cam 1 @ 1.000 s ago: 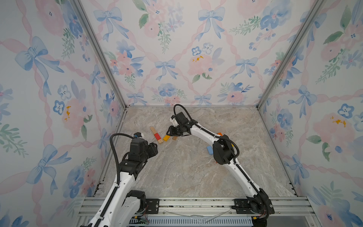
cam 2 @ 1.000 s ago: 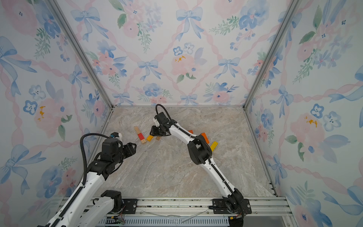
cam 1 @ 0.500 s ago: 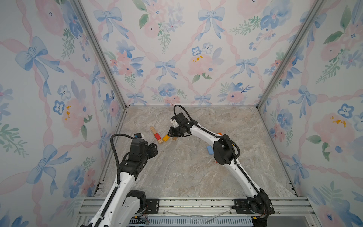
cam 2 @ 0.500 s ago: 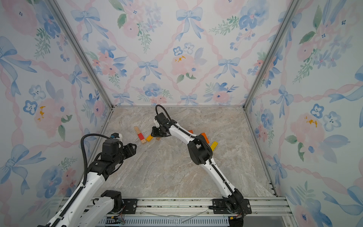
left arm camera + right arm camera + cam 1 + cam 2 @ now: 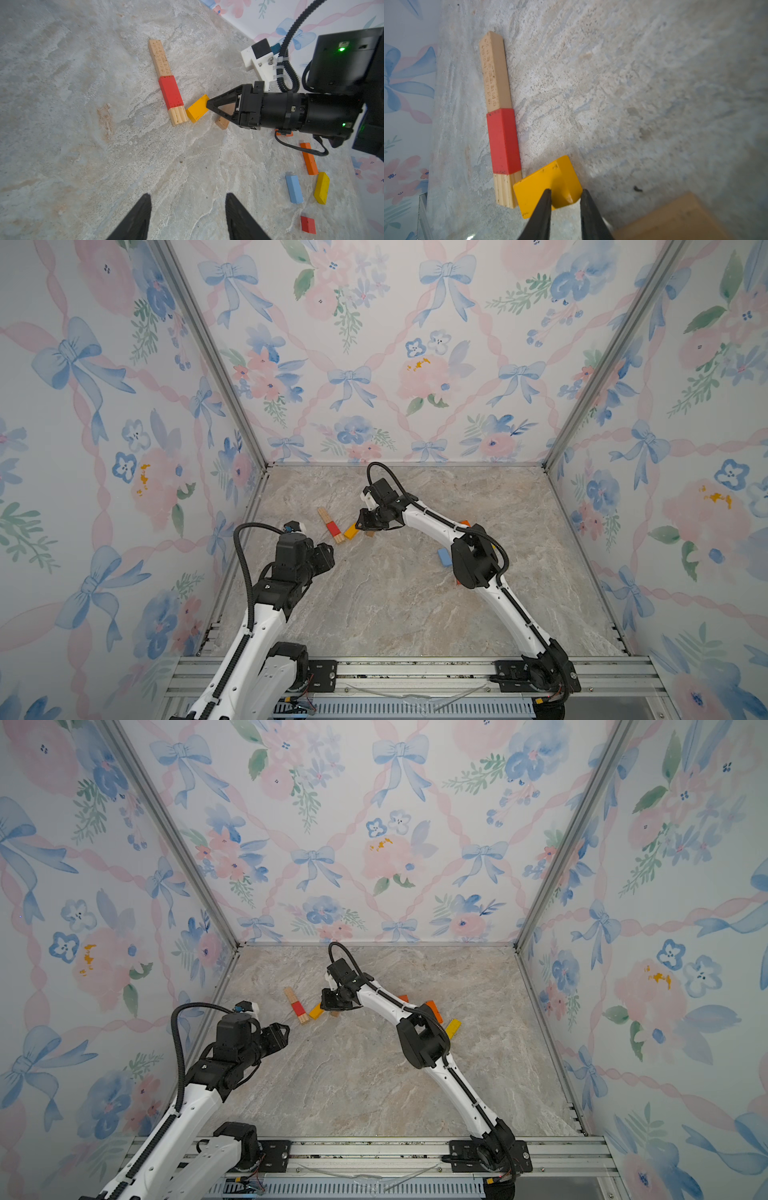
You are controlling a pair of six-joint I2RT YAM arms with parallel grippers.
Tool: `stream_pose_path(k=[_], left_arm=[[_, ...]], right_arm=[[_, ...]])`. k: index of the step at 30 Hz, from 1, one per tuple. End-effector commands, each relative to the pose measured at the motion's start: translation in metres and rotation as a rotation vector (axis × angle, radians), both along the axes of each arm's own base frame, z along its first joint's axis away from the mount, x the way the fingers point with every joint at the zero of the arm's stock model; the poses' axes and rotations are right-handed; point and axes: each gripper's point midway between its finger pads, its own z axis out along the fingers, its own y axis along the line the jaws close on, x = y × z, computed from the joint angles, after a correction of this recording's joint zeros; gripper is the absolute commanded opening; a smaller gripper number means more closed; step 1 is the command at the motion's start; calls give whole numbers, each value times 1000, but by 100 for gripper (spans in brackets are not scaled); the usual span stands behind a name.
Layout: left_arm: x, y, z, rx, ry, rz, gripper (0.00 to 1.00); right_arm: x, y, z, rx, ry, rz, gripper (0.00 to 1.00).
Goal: Assemble the letter v with building blocks
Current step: Assemble the building block at the center of the board.
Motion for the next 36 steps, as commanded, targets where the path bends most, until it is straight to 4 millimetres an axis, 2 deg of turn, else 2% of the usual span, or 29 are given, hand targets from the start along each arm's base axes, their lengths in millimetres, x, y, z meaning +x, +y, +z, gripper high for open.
stream_pose_path(k=[1,9,11,14,20,23,26,28,31,36], left_arm=[[-2,0,-3,-17,10,4,59],[-2,-1,-3,-20,12,0,60],[-2,-1,-4,-20,12,0,59],[-2,-1,-3,-22,11,1,60],[-3,-1,-4,-23,14,2,59],[-3,-1,-5,-24,15,3,59],[-3,1,-6,-19,16,8,59],[-3,1,-6,-20,18,9,59],[-3,1,-7,-21,23,15,59],[-3,1,-9,-22,28,17,58]], right_arm=[[-12,0,10,-21,3,13,25],[-15,-2,13,-13,6,10,30],[-17,-2,16,-8,3,10,36],[-18,-3,24,11,-6,5,39],[-24,-4,38,57,-12,-4,40],[-29,-4,38,72,-5,-5,31],[-34,-2,33,72,7,-2,13],[-36,-1,27,69,22,0,5],[-40,3,19,66,32,10,0],[-42,8,10,69,67,-6,0]])
